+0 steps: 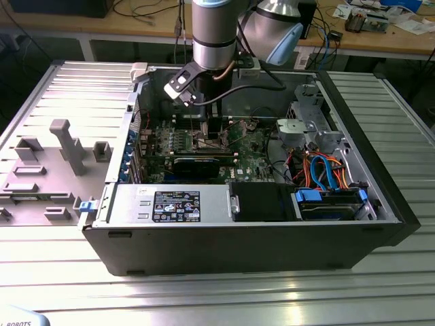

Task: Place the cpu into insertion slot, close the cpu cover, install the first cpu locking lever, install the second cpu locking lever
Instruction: 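Place the cpu into insertion slot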

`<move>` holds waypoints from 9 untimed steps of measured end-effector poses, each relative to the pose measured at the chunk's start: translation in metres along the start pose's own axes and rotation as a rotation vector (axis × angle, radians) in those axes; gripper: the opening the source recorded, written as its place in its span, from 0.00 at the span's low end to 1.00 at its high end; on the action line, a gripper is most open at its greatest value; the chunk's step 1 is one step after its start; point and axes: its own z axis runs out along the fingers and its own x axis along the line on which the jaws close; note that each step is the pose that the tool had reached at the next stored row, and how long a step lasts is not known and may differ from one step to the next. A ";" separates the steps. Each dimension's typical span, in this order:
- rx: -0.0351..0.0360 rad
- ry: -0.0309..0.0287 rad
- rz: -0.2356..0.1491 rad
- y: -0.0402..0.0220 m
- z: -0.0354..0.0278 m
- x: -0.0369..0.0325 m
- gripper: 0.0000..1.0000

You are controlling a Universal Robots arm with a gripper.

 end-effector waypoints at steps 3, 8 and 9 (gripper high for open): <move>0.0000 0.0011 0.000 -0.0023 0.0197 0.0005 0.54; 0.0000 0.0009 0.001 -0.0035 0.0240 0.0004 0.54; 0.0000 0.0011 0.001 -0.0040 0.0246 0.0005 0.54</move>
